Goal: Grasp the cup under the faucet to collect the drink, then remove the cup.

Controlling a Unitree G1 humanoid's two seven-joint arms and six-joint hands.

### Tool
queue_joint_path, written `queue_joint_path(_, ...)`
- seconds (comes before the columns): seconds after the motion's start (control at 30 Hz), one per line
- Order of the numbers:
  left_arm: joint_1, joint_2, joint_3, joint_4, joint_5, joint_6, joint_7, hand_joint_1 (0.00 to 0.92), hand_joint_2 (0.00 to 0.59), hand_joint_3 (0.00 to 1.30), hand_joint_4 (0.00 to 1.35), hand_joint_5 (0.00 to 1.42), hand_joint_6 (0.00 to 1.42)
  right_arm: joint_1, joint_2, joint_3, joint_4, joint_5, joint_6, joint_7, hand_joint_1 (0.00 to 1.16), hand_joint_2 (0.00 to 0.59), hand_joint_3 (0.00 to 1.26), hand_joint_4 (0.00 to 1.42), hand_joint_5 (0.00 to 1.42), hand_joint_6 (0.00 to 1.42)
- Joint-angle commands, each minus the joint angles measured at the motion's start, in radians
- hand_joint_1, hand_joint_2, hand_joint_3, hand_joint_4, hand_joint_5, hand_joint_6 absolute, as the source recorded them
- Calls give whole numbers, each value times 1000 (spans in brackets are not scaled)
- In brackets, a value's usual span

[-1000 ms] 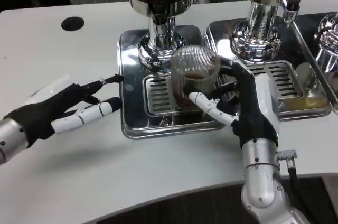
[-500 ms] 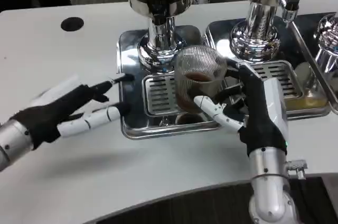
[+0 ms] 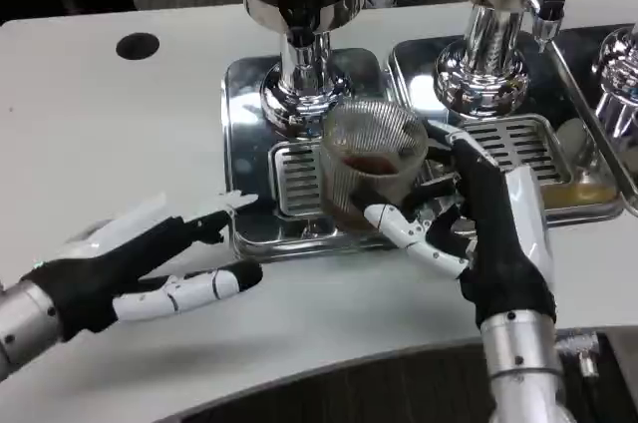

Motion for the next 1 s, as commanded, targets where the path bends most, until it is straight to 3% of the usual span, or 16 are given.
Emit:
queue_joint_path(0.03, 27, 28, 27, -28, -27, 14, -14, 0, 176, 99, 0, 1, 196, 28, 2, 2, -71, 2, -6, 15, 643, 212, 438, 423, 698, 1084)
queue_joint_path(0.27, 50, 37, 46, -66, -43, 29, -19, 0, 176, 99, 0, 1, 200, 100, -1, 14, -153, -6, -3, 46, 642, 212, 442, 423, 698, 1084)
queue_joint_path(1.0, 80, 33, 73, -113, -54, 47, -13, 0, 175, 107, 0, 1, 209, 125, 1, 15, -166, -6, 1, 70, 631, 220, 453, 423, 714, 1084)
